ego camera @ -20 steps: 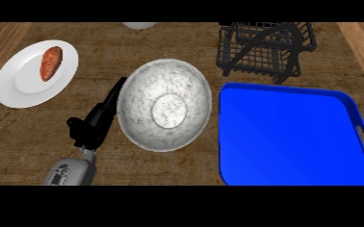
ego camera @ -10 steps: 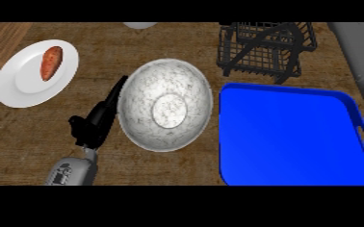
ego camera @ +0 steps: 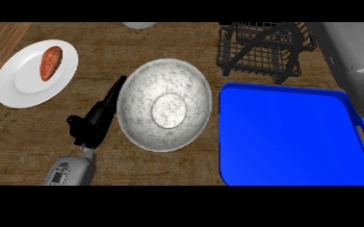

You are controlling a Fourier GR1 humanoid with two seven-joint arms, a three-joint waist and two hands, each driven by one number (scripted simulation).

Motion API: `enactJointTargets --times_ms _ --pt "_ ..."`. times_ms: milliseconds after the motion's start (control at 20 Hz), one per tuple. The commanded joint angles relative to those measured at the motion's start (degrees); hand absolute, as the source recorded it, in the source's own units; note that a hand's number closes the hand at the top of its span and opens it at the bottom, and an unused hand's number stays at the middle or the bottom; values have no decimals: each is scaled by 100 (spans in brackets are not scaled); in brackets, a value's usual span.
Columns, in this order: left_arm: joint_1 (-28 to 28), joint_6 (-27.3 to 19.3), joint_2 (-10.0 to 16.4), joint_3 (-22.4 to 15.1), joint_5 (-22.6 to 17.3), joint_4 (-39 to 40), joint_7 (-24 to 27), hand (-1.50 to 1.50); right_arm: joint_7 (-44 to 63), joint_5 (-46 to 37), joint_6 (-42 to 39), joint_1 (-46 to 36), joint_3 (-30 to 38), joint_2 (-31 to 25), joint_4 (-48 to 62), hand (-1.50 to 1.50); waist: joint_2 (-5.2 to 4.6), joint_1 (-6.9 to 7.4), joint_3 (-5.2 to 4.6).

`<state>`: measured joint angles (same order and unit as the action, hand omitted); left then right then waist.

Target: Pick the cupcake from the tray and place it in the tiered basket

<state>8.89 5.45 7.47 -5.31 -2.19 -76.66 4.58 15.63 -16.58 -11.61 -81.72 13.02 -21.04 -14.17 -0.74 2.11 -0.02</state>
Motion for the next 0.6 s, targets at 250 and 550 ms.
enactJointTargets --times_ms 250,550 --pt "-398 188 144 108 -86 -214 192 0 274 589 492 116 631 26 -27 -150 24 -28 2" --pt "-90 -18 -11 60 71 -32 110 0 50 213 1707 200 532 -813 -311 -150 3 -81 -1"
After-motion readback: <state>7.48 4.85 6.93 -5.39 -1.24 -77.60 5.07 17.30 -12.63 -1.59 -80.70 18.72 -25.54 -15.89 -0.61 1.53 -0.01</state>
